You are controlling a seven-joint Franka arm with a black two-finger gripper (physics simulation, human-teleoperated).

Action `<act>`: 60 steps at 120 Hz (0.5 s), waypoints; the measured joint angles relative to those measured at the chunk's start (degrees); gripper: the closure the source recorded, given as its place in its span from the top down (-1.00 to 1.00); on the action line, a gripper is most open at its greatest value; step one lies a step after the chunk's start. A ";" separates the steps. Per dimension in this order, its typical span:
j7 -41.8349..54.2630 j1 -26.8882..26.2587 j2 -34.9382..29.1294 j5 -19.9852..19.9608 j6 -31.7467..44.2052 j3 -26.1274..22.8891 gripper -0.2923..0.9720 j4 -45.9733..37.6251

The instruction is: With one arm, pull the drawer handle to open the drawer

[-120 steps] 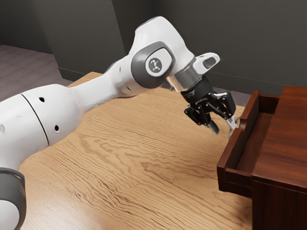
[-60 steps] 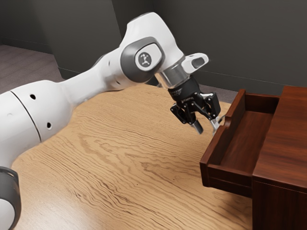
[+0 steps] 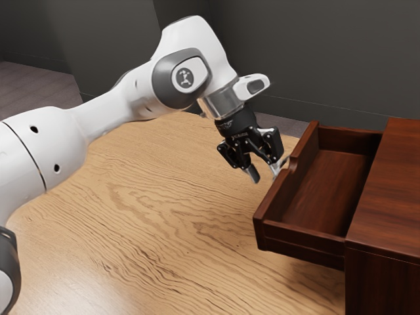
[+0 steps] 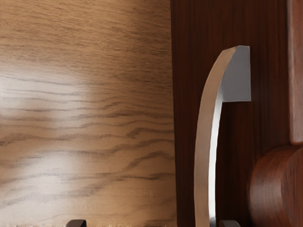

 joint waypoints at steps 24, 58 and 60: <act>0.81 1.16 -0.79 -0.16 -0.66 0.37 -0.04 -0.72; 1.68 1.93 -1.36 -0.24 -1.29 0.67 -0.03 -0.86; 1.72 1.93 -1.36 -0.03 -1.31 0.64 -0.03 -0.84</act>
